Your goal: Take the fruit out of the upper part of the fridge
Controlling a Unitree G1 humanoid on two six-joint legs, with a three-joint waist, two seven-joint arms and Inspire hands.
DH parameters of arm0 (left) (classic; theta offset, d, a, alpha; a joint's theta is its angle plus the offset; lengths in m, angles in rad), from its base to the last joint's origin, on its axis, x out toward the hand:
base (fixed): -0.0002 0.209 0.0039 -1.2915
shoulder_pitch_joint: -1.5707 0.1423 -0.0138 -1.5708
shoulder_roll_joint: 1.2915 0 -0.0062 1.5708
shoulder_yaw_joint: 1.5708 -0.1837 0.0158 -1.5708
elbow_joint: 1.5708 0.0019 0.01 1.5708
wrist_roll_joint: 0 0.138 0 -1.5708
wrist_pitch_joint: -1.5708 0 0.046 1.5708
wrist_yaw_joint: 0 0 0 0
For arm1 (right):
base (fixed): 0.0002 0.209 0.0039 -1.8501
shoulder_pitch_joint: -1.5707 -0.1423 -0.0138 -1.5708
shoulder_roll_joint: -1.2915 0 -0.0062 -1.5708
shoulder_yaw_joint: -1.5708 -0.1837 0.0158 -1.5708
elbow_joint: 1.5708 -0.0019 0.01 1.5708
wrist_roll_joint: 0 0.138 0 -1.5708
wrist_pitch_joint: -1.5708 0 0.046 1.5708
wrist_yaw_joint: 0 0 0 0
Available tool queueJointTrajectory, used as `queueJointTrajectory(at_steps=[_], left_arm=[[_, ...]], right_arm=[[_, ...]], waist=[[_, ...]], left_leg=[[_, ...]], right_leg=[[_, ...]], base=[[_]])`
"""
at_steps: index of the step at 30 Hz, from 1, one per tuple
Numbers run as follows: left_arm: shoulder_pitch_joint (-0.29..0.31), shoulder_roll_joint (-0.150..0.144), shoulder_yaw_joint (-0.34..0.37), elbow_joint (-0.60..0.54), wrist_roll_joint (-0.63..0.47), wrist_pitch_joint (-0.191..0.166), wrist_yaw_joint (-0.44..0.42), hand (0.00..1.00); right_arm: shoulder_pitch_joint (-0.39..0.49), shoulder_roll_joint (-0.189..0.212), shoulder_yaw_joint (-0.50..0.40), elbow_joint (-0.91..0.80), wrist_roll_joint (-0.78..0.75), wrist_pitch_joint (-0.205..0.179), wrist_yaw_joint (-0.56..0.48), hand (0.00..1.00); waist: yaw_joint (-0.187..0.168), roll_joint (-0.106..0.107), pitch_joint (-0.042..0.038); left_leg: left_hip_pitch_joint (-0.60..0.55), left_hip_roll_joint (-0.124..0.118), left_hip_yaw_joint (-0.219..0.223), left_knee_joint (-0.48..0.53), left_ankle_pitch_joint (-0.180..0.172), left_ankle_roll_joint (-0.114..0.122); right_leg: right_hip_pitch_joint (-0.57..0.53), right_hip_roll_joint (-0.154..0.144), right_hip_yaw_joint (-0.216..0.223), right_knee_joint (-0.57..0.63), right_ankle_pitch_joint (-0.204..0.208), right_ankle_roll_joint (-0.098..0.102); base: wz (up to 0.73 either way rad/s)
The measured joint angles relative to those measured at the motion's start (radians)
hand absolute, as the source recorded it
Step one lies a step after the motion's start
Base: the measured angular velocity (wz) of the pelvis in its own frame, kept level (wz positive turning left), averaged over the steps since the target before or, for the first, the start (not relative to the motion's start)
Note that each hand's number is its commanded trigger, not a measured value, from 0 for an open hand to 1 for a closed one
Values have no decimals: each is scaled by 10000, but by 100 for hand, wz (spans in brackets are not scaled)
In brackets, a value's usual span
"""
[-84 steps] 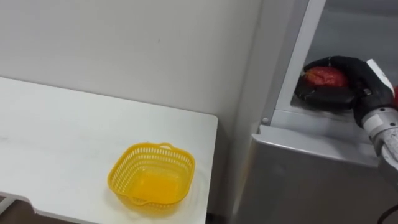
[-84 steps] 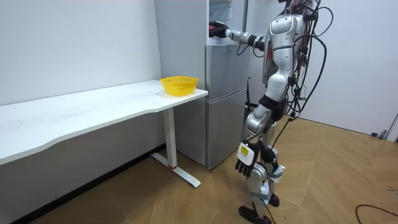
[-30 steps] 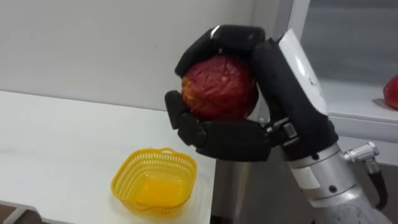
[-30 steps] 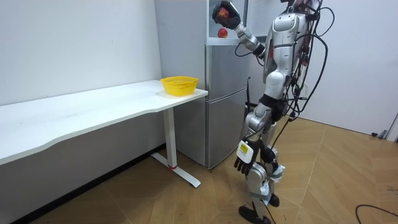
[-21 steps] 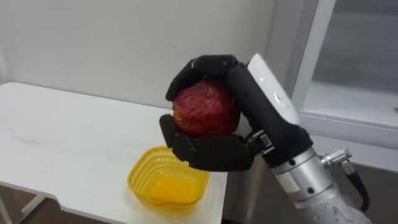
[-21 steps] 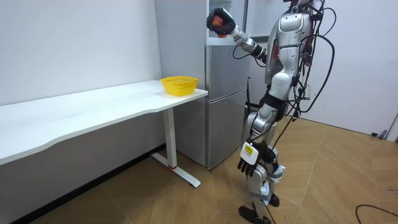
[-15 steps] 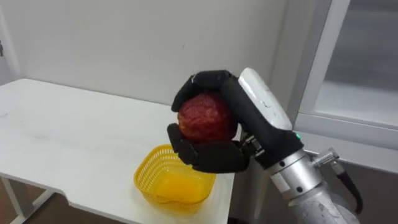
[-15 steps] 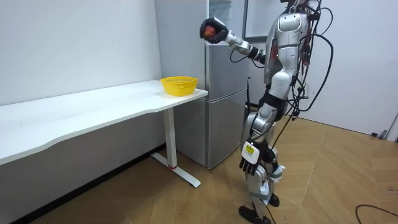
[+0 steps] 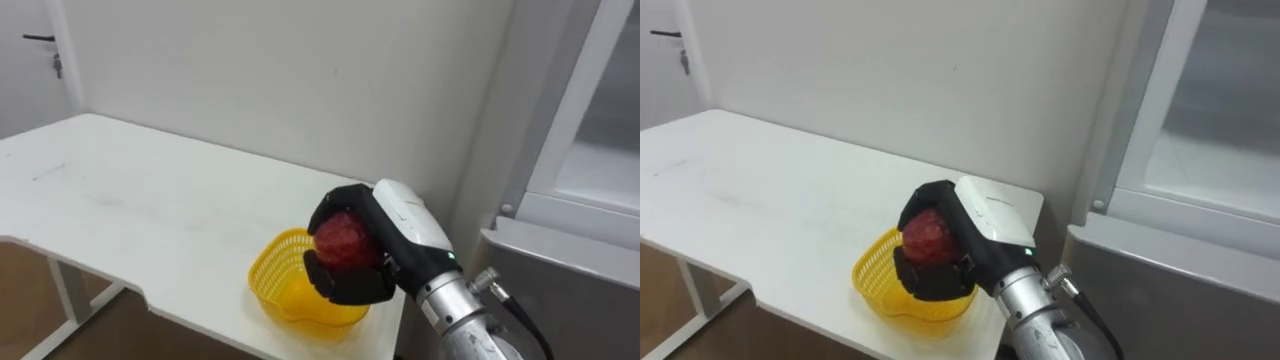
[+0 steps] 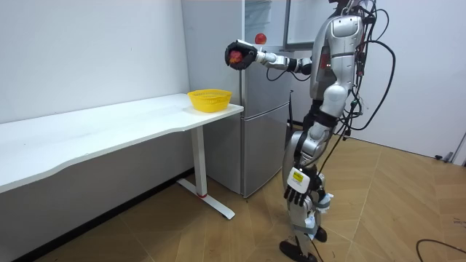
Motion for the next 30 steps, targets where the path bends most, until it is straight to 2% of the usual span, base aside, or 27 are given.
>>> queueJointTrajectory(at_steps=[2, 6, 11, 15, 22, 30], left_arm=[[0, 35, -119, -1, 0, 100, 0, 0], [-67, 51, -169, -47, 8, 108, 2, 0], [-213, 82, -170, -43, 11, 269, 6, 0], [-345, 131, -186, -4, 10, 269, 54, 0], [-462, 134, -191, 9, 10, 266, 59, 0], [-560, 160, -193, 7, 15, 267, 49, 0]], right_arm=[[-22, 0, 14, 155, 0, 53, -142, 100], [-56, 3, 17, 305, 1, 198, -178, 100], [-62, 18, 109, 350, -10, 306, -207, 100], [-64, 17, 448, 648, -128, 428, -369, 100], [-69, 10, 493, 799, -375, 431, -540, 100], [-386, 10, 513, 1429, -495, 499, -691, 100]], waist=[[79, -95, 32], [180, -214, 40], [248, -215, 44], [291, -256, 15], [451, -247, 25], [455, -329, 106]], left_leg=[[-45, -21, -2, -5, 4, 10], [-101, -49, -5, -31, -5, 32], [-247, -52, -35, -16, 14, 55], [-382, -51, -77, 73, 17, 52], [-433, -58, -120, 165, 17, 53], [-677, -74, -238, 267, 16, 50]], right_leg=[[-5, 1, -7, 4, -5, 8], [-36, -13, -78, 58, -20, 35], [-195, -41, -147, 126, -24, 41], [-310, -31, -183, 127, -23, 41], [-362, -38, -182, 118, -23, 41], [-506, -100, -284, 120, -22, 40]], base=[[0], [4], [2], [3], [0], [2]])
